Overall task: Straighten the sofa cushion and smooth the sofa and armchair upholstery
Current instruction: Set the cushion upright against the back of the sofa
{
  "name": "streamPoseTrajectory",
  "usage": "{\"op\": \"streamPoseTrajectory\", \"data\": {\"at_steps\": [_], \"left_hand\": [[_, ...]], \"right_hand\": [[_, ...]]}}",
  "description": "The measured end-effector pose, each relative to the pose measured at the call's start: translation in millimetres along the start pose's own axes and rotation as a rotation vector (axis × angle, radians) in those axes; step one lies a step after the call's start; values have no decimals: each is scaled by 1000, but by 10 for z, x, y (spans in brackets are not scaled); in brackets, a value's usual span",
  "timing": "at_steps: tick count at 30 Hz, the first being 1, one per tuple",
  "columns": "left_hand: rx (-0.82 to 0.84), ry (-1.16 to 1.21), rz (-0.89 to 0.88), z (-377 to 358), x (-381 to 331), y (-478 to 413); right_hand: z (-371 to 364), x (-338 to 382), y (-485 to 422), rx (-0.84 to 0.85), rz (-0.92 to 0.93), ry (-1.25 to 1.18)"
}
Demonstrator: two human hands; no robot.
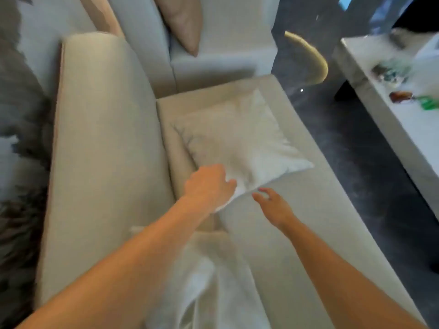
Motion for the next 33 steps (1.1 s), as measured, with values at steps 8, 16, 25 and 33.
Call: {"op": "streamPoseTrajectory", "data": {"at_steps": [8,16,25,33], "left_hand": [[-20,583,304,-1020,659,-1421],[-181,810,189,-1038,409,-1440],[-486,103,-165,1200,7,-655],[-309,194,-85,974,1182,-356]], "right_hand": [[77,346,-1355,-301,5,120],[62,139,-1410,-326,-77,-151],[-147,1236,-730,135,-328,-809],[-1339,1558,-58,216,-272,-729]]}}
Point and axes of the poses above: each hand's wrist, its own y-axis away from the middle knuckle, its own z-axis out of the back of the hand, x = y × z, the point moved 3 cm from there along -y, towards the middle knuckle
